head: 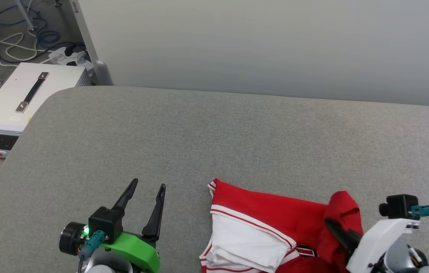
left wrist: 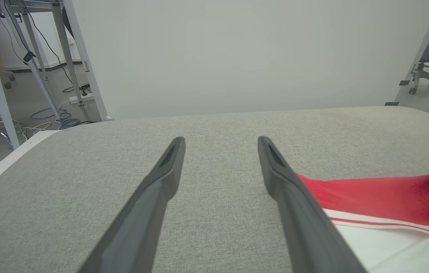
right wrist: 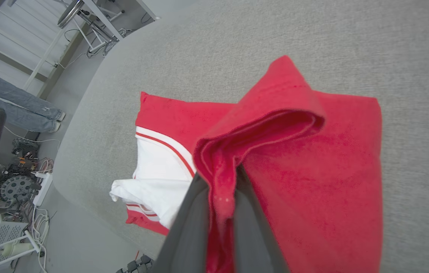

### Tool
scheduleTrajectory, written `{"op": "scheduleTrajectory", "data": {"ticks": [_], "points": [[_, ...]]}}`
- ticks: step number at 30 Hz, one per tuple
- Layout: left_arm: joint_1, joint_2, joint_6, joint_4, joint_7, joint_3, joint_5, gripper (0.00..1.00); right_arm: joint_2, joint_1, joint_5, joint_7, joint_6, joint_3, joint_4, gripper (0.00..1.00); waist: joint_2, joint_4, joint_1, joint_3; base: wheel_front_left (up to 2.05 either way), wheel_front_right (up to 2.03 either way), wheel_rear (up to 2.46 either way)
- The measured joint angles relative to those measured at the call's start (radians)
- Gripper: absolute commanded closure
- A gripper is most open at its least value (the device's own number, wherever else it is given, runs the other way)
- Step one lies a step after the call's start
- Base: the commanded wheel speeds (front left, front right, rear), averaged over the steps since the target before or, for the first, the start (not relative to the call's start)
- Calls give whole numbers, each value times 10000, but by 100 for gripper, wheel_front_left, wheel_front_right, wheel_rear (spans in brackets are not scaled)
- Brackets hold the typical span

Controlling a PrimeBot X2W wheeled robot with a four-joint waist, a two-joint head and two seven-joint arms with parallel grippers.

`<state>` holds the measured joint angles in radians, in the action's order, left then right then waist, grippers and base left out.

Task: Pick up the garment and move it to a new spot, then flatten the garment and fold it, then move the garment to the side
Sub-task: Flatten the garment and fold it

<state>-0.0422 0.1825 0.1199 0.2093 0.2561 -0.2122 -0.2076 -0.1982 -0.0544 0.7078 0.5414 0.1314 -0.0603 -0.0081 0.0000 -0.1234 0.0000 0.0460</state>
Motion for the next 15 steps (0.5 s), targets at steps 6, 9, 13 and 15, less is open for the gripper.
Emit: {"op": "scheduleTrajectory", "data": {"ticks": [6, 9, 13, 15], "points": [[-1, -17, 6, -6, 0, 71, 0, 0, 1220, 425, 117, -19, 0, -729, -46, 100, 0, -251, 0, -37, 0, 0, 0], [-2, -23, 33, -4, 0, 109, 0, 0, 1407, 782, 201, -393, 2, -1055, 291, 100, 0, -386, 0, -76, 0, 0, 0], [-8, -31, 35, 6, 0, 142, 0, 0, 1425, 1111, 1087, -1116, 0, -1833, 1120, 100, 0, -597, 0, -128, 0, 0, 0], [-10, -31, 36, 12, 0, 138, 0, 0, 1467, 1319, 1269, -1542, 0, -2343, 1639, 100, 0, -723, 0, -156, 0, 0, 0]]}}
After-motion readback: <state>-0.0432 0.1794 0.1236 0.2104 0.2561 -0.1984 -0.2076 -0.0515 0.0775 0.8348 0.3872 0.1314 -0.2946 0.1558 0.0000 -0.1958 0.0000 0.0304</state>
